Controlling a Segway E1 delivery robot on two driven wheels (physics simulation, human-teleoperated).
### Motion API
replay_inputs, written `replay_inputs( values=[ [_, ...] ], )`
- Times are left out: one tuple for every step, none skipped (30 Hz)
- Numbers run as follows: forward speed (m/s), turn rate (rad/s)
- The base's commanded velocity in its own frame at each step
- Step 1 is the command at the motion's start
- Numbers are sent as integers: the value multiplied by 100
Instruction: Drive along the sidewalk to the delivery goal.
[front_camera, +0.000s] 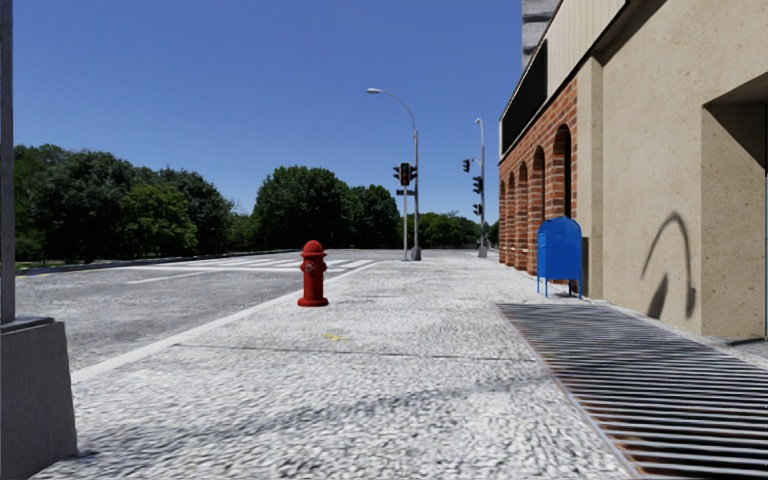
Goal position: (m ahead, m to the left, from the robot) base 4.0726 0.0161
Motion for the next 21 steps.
replay_inputs(
  values=[
    [200, 0],
    [200, 0],
    [200, 0],
    [200, 0],
    [200, 0],
    [200, 0],
    [200, 0],
    [200, -9],
    [200, -9],
    [200, -56],
    [200, -120],
    [200, -120],
    [200, -120],
    [200, -120],
    [200, -4],
    [200, 0],
    [200, 0],
    [200, 0],
    [200, 0],
    [200, 0],
    [200, 0]
  ],
)
